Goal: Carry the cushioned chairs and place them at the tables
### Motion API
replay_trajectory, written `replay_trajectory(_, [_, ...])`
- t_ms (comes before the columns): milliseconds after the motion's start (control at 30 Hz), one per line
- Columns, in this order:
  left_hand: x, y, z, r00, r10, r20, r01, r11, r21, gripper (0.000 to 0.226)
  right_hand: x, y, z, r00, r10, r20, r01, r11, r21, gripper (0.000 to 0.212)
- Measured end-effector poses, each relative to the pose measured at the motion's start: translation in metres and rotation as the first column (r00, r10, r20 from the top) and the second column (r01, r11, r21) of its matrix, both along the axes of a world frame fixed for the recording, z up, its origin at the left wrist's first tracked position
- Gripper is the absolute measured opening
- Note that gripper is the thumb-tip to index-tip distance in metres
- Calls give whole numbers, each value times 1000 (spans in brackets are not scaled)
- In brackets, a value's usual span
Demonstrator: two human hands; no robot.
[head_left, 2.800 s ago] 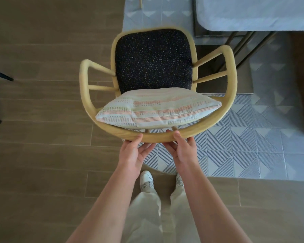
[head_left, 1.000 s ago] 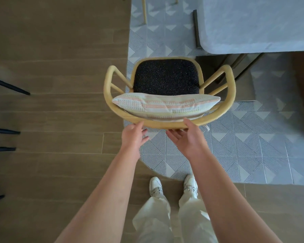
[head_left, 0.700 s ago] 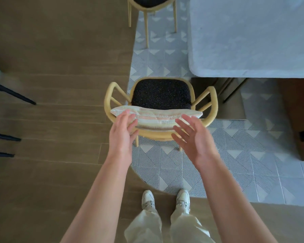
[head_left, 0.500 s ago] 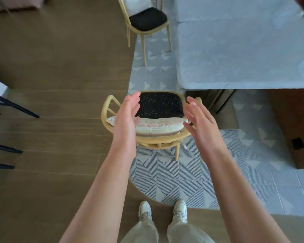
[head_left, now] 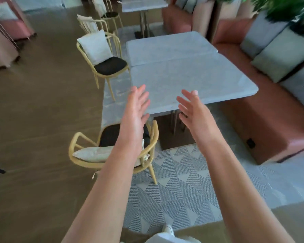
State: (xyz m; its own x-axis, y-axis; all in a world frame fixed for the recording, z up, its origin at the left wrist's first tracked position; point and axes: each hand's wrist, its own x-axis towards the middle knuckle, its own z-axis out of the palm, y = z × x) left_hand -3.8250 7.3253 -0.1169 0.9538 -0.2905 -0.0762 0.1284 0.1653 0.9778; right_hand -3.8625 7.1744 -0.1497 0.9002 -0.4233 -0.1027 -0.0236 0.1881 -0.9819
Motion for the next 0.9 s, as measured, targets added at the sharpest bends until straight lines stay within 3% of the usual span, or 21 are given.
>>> replay_trajectory(233, [-12,-42,22,994,-107,26,108,994,-10,55,-30,-40,27,986,-164,0,164,986,10,49])
replay_trajectory(400, [-10,-44,30,989,-114,96,114,993,5,56,-35,-39,38,984,-172,48,173,985,-23,48])
replay_trajectory(900, [50,99,62,960,223,169,-216,975,-61,67,66,94,75,972,223,77,-218,974,-58,51])
